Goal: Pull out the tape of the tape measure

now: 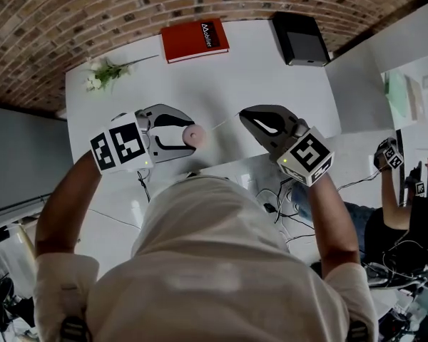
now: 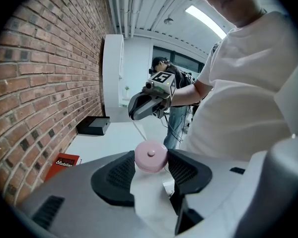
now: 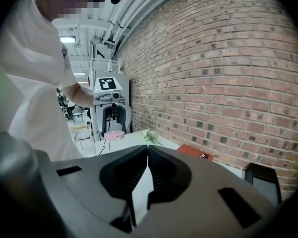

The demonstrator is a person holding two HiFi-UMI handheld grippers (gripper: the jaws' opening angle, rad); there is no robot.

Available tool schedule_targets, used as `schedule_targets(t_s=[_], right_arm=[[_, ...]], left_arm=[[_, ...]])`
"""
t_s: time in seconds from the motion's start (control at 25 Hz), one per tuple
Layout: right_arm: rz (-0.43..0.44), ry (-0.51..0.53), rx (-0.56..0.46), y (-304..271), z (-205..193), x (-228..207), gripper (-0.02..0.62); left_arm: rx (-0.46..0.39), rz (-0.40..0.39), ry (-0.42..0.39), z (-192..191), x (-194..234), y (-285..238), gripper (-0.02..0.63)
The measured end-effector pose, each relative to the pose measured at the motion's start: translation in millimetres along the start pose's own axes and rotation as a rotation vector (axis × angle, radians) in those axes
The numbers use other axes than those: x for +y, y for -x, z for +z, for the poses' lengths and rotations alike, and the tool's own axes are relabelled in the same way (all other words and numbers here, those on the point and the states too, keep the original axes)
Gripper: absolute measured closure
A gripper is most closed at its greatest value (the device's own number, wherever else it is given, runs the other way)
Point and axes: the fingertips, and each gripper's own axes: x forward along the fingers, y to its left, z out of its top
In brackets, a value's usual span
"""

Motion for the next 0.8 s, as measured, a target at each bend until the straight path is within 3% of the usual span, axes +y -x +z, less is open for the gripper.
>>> schedule_targets(t_s=[0.8], right_arm=[[-0.056,-0.020,0.021,-2.9,-11.0,-27.5,0.586]], left_arm=[[0.028,0.031,0.024,-21.1,1.1,11.0,0.402]])
